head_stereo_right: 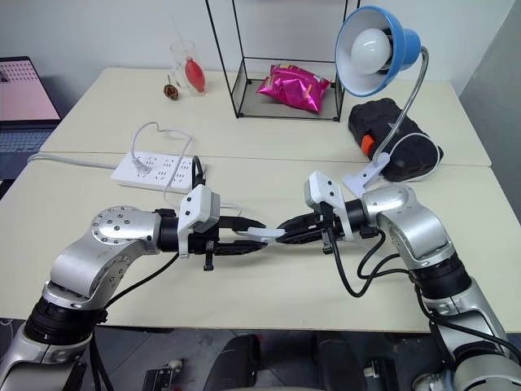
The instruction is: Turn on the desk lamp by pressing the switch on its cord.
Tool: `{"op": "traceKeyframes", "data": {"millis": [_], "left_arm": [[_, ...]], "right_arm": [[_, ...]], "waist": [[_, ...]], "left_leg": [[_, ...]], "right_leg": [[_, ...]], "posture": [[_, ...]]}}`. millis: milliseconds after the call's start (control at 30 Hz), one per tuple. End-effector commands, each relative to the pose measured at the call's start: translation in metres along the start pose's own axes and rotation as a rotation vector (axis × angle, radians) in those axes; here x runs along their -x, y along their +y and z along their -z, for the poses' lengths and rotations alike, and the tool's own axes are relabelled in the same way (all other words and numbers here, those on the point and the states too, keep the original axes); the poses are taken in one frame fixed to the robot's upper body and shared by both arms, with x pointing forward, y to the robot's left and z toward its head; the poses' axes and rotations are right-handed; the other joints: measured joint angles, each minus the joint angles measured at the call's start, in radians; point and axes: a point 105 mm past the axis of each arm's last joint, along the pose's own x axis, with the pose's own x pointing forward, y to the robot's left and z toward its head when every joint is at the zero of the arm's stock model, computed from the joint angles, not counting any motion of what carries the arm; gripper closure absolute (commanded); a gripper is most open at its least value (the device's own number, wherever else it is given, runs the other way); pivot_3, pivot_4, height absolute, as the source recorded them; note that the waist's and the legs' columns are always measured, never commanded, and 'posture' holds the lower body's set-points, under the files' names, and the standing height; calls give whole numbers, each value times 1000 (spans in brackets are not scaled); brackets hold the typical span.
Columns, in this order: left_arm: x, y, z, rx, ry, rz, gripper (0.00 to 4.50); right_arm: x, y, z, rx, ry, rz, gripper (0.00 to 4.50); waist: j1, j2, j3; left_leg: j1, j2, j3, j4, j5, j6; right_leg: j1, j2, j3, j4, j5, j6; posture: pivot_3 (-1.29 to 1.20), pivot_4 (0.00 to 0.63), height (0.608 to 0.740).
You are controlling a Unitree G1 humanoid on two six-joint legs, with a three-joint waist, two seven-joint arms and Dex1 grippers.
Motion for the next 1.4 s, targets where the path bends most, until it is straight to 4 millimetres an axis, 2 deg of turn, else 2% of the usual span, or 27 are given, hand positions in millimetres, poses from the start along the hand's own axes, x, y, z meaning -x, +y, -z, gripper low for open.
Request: {"op": "traceKeyframes", "data": {"millis": [33,233,567,767,833,867,1133,1167,1233,1400], "left_arm": [[-1,6,-4,-49,-2,-21,3617],[-4,10,-6,-66,-6,-35,3870],[-7,12,-9,-81,-17,-43,3885],[-9,8,-3,-125,-7,-40,3885],[-7,11,-1,-128,2,-52,3186],[-6,11,0,-131,5,-50,3146],[11,10,11,-158,58,-60,1532],[14,10,11,-162,62,-62,1210],[20,10,11,-162,70,-69,894],[39,4,15,-126,112,-104,860]], "right_arm": [[2,5,-13,54,-31,-15,4165],[2,7,-14,61,-27,-25,4165],[0,10,-13,70,-19,-42,4165],[-2,11,-12,78,-17,-51,4165],[-2,11,-12,80,-16,-53,4165],[-2,11,-12,80,-16,-54,4165],[-2,6,-4,96,6,-43,4166],[-3,5,-1,99,12,-40,4166],[-4,1,3,111,22,-31,4166],[-11,-22,15,152,47,30,4166]], "waist": [[0,0,0],[0,0,0],[0,0,0],[0,0,0],[0,0,0],[0,0,0],[-1,0,0],[-1,0,0],[0,0,0],[-4,0,0]], "left_leg": [[0,0,0,0,0,0],[0,0,0,0,0,0],[0,0,0,0,0,0],[0,0,0,0,0,0],[0,0,0,0,0,0],[0,0,0,0,0,0],[0,0,0,0,0,0],[0,0,0,0,0,0],[0,0,0,0,0,0],[0,0,0,0,0,0]], "right_leg": [[0,0,0,0,0,0],[0,0,0,0,0,0],[0,0,0,0,0,0],[0,0,0,0,0,0],[0,0,0,0,0,0],[0,0,0,0,0,0],[0,0,0,0,0,0],[0,0,0,0,0,0],[0,0,0,0,0,0],[0,0,0,0,0,0]], "posture": [[0,150,740],[0,150,740],[0,150,740],[0,150,740],[0,150,740],[0,150,740],[0,150,740],[0,150,740],[0,150,740],[0,150,740]]}}
